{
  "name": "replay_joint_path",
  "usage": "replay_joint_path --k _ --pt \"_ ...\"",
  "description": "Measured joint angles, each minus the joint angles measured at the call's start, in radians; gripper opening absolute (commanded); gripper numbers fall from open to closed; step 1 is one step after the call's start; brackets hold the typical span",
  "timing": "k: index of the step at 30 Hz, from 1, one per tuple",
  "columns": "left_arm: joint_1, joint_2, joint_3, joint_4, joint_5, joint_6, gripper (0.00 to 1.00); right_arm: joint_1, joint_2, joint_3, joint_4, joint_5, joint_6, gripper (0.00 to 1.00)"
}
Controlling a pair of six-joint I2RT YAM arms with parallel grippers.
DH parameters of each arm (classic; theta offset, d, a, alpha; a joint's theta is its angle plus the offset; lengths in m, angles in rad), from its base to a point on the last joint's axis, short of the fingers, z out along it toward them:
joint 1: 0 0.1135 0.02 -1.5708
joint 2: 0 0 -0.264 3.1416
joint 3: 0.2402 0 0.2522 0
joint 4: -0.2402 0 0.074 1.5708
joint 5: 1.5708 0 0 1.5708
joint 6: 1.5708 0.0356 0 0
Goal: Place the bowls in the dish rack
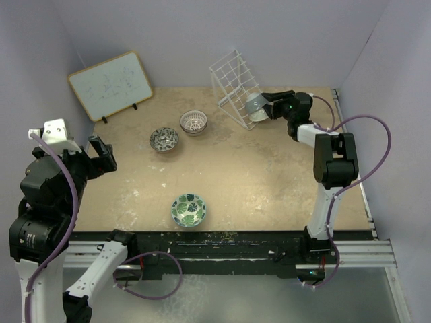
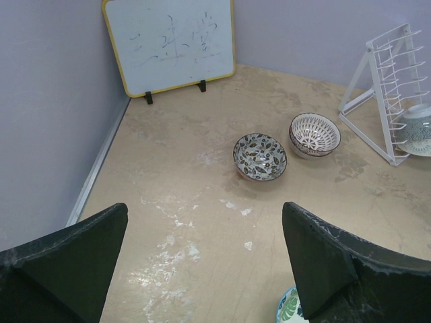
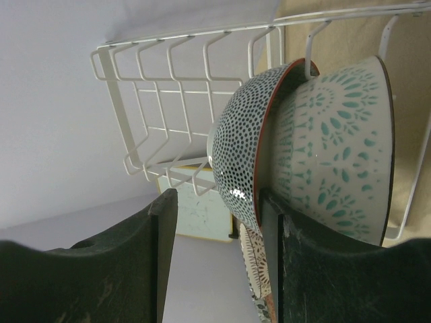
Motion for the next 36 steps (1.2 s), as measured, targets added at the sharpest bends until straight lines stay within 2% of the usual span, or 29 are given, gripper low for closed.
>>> replay_joint_path --k 13,27,31,36 --pt "0.0 -0.012 0.0 -0.004 -0.003 0.0 0.99 -0.006 -0.023 -0.006 -0.02 0.002 -0.026 0.55" --pt "0.0 -0.012 0.0 -0.003 -0.001 0.0 0.99 -0.04 -0.23 -0.057 -0.105 0.005 -0.123 0.55" --pt "0.0 -0.013 0.0 -0.003 0.0 0.0 0.99 -0.045 -0.238 -0.085 -0.141 0.006 -0.168 0.63" --pt "0.0 -0.014 0.0 -0.004 0.003 0.0 0.99 -0.016 -0.284 -0.082 -0.294 0.027 -0.348 0.73"
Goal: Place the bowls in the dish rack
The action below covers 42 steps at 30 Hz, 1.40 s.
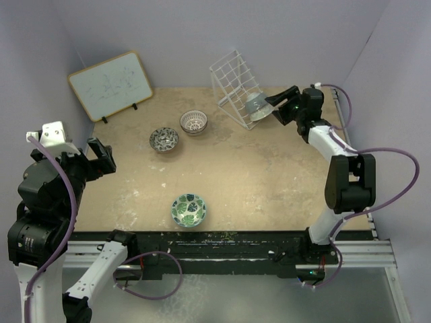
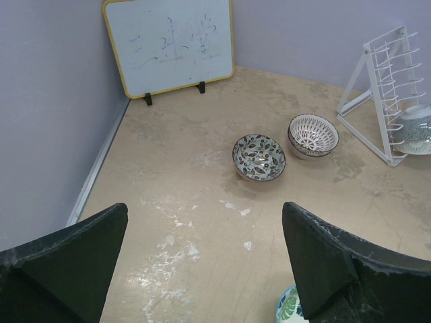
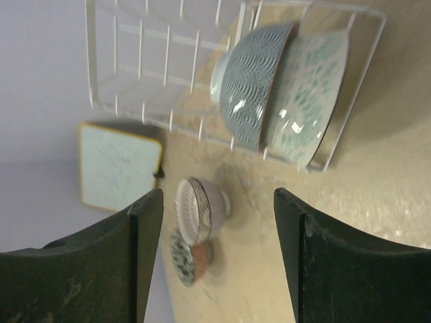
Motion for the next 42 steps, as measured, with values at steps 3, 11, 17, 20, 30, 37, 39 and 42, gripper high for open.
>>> replay_joint_path --k 3,11,17,20,30,37,39,42 --pt "0.0 0.0 0.0 0.0 0.003 0.0 0.99 0.05 -0.061 0.008 -0.097 0.018 -0.124 0.76" --pt "0.0 0.013 0.017 0.002 0.015 0.008 0.99 0.299 -0.197 0.044 -0.326 0.074 -0.429 0.78" --pt "0.0 0.016 0.033 0.006 0.018 0.009 0.99 0.565 -0.2 0.043 -0.441 0.044 -0.575 0.77" --pt "0.0 0.016 0.05 0.005 0.018 0.011 0.99 0.69 -0.195 0.043 -0.462 -0.005 -0.65 0.77" --pt "0.0 -0.004 0.106 -0.012 0.005 0.026 0.99 1.07 -0.007 0.185 -0.578 0.022 -0.793 0.77" --pt "0.0 -0.027 0.126 -0.045 -0.002 0.025 0.99 1.212 0.1 0.255 -0.689 0.142 -0.832 0.74" --pt "0.0 -0.032 0.127 -0.047 -0.002 0.025 0.99 1.238 0.13 0.272 -0.715 0.182 -0.841 0.74" --pt "0.0 -0.035 0.128 -0.053 -0.005 0.025 0.99 1.266 0.167 0.288 -0.746 0.232 -0.851 0.73"
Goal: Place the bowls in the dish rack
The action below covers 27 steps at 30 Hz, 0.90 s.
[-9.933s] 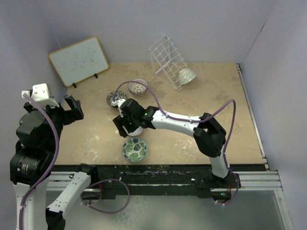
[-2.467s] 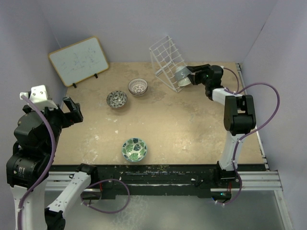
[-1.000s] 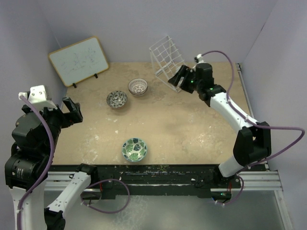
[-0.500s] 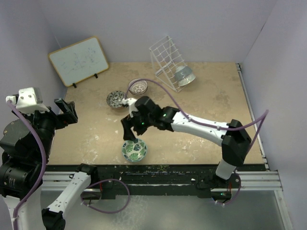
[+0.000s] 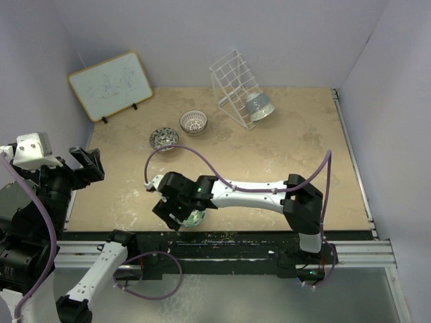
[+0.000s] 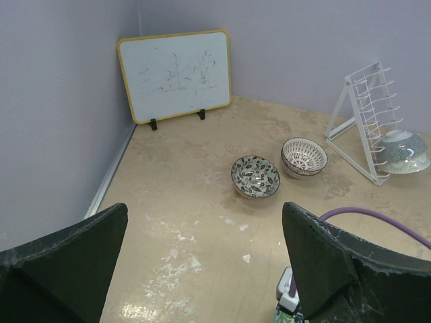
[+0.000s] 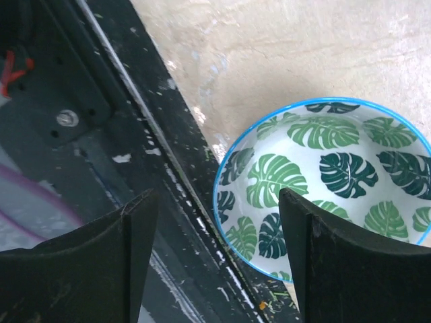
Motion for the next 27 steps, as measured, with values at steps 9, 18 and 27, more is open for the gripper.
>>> replay_joint_path --k 9,18,27 --pt "0.0 0.0 0.0 -0.017 -0.008 0.0 0.99 0.039 0.056 0.002 -0.052 0.116 -0.019 0.63" --pt "0.0 -0.009 -0.003 -0.023 -0.014 0.0 0.99 0.072 0.06 0.002 -0.066 0.164 -0.021 0.47" --pt "0.0 -0.017 -0.013 -0.032 -0.019 -0.001 0.99 0.087 0.066 0.002 -0.071 0.2 -0.024 0.18"
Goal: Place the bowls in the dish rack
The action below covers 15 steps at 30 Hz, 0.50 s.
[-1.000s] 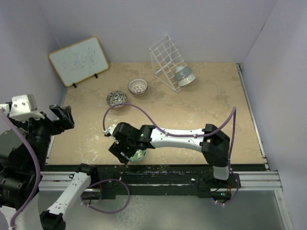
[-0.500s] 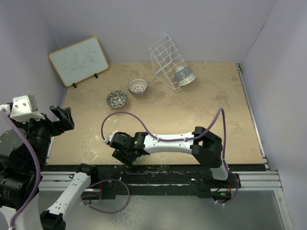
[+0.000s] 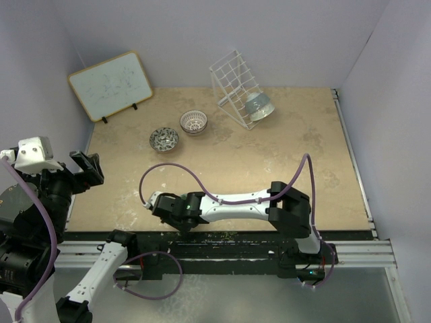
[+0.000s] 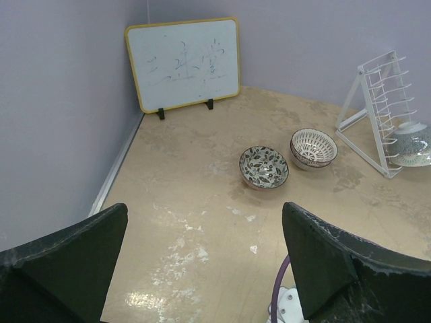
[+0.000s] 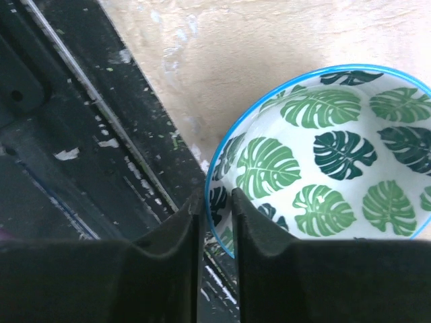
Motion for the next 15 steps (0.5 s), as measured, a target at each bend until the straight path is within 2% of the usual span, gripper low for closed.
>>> replay_joint_path --k 3,6,7,15 --pt "0.0 -0.002 0.0 -0.001 0.0 0.0 0.99 0.002 0.002 0.0 0.001 0.022 -0.002 0.14" --pt "0.0 -0.007 -0.003 -0.001 -0.001 -0.001 0.99 0.002 0.002 0.006 -0.001 0.043 0.0 0.02" --pt "0.0 -0.009 -0.005 -0.002 -0.002 -0.001 0.99 0.002 0.002 0.007 -0.001 0.048 0.003 0.0" --pt "0.0 -0.013 -0.01 -0.003 -0.007 0.0 0.99 -0.004 -0.018 0.007 0.004 0.092 0.008 0.0"
